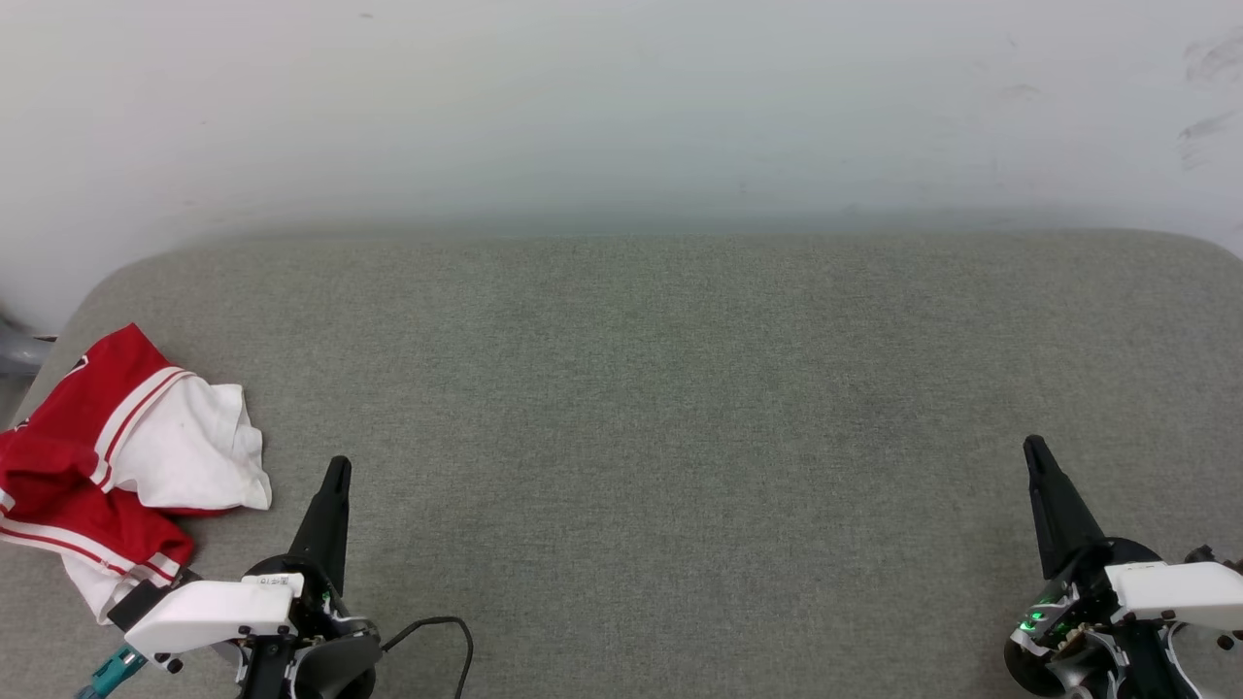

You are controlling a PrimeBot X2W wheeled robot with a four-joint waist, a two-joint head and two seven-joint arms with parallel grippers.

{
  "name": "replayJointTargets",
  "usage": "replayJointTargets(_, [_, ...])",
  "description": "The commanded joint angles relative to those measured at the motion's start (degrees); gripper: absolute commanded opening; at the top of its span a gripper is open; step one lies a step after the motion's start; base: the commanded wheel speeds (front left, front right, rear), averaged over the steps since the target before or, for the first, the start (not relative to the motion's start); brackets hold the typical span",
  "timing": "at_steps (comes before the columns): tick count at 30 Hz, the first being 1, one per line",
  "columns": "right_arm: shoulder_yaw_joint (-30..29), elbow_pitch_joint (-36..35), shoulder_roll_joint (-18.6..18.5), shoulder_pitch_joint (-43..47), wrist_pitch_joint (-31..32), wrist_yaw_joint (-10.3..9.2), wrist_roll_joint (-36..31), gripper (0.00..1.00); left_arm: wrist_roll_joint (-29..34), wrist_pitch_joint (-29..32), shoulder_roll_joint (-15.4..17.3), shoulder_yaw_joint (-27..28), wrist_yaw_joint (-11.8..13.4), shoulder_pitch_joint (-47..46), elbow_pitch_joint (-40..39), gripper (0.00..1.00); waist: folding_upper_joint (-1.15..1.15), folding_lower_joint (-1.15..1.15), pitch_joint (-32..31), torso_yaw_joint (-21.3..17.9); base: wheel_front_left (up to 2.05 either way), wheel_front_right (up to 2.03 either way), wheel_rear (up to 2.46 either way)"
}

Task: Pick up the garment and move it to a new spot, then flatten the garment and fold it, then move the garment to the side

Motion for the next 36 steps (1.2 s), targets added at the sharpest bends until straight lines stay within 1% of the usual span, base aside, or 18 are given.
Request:
replayJointTargets(1, [0.0,0.1,0.2,-0.6,0.0,-0.02,0.2,0.0,-0.1,0.1,-0.1,0.1,-0.2,-0.3,-0.1,0.0,0.0,0.0,0.0,0.0,0.0,0.0,0.0])
replayJointTargets(16, [0.0,0.0,0.0,0.0,0.0,0.0,0.0,0.0,0.0,0.0,0.0,0.0,0.0,0.0,0.0,0.0,0.0,0.0,0.0,0.0,0.0,0.0,0.0])
replayJointTargets(17, [0.1,0.5,0.0,0.4,-0.1,0.0,-0.1,1.0,0.1,-0.1,0.0,-0.1,0.0,0.3,0.6,1.0,0.0,0.0,0.0,0.0,0.0,0.0,0.0])
replayJointTargets(20, [0.2,1.7,0.0,1.7,-0.2,0.0,-0.1,1.0,0.2,-0.2,-0.1,-0.4,0.0,1.6,1.8,1.0,0.0,0.0,0.0,0.0,0.0,0.0,0.0])
replayJointTargets(27, [1.6,1.5,0.0,1.9,-2.3,0.0,-2.2,1.0,1.9,-2.3,-0.1,-0.7,0.0,2.4,0.9,1.0,0.0,0.0,0.1,-0.1,0.0,0.0,0.0])
replayJointTargets(32, [2.0,0.9,0.0,2.0,-3.7,0.0,-5.4,1.0,3.7,-3.7,-0.1,-0.6,0.0,3.0,0.5,1.0,0.0,0.0,0.1,-0.1,0.0,0.0,0.0])
replayJointTargets(36, [1.4,0.9,0.0,2.1,-4.7,0.0,-8.5,1.0,6.7,-4.7,-0.1,0.7,0.0,3.4,0.3,1.0,0.0,0.0,0.1,-0.1,0.0,0.0,0.0])
